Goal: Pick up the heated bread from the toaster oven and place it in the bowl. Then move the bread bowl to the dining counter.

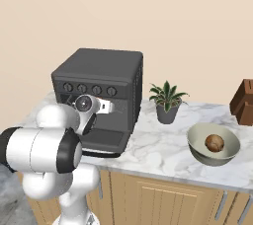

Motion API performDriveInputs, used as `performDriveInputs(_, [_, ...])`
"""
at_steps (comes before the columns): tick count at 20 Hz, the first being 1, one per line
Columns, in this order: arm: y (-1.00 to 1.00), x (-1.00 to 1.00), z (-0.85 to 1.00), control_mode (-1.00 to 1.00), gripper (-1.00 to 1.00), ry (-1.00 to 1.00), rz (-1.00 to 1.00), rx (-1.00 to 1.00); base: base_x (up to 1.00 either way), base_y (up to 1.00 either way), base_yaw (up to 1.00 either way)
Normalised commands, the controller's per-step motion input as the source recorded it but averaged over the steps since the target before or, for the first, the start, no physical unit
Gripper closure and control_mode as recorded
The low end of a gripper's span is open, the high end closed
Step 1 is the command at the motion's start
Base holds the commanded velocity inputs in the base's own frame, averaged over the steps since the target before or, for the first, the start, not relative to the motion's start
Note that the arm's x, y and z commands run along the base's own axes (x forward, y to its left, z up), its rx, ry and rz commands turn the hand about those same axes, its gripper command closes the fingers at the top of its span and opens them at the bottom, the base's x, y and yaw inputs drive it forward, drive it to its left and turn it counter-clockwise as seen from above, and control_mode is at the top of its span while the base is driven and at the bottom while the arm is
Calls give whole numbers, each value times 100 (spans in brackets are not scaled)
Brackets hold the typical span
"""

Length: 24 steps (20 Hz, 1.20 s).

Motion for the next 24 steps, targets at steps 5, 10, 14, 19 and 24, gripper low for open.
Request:
performDriveInputs(5, [1, 13, -11, -100, -100, 1, 0, 0, 0, 0, 0])
performDriveInputs(10, [0, 0, 0, -100, -100, 1, 0, -2, 0, 0, 0])
performDriveInputs(14, [0, -4, -7, -100, -100, 6, 0, -2, 0, 0, 0])
performDriveInputs(19, [0, -22, -7, -100, -100, 13, 0, -3, 0, 0, 0])
performDriveInputs(24, [0, -35, -7, -100, -100, 17, 0, -4, 0, 0, 0])
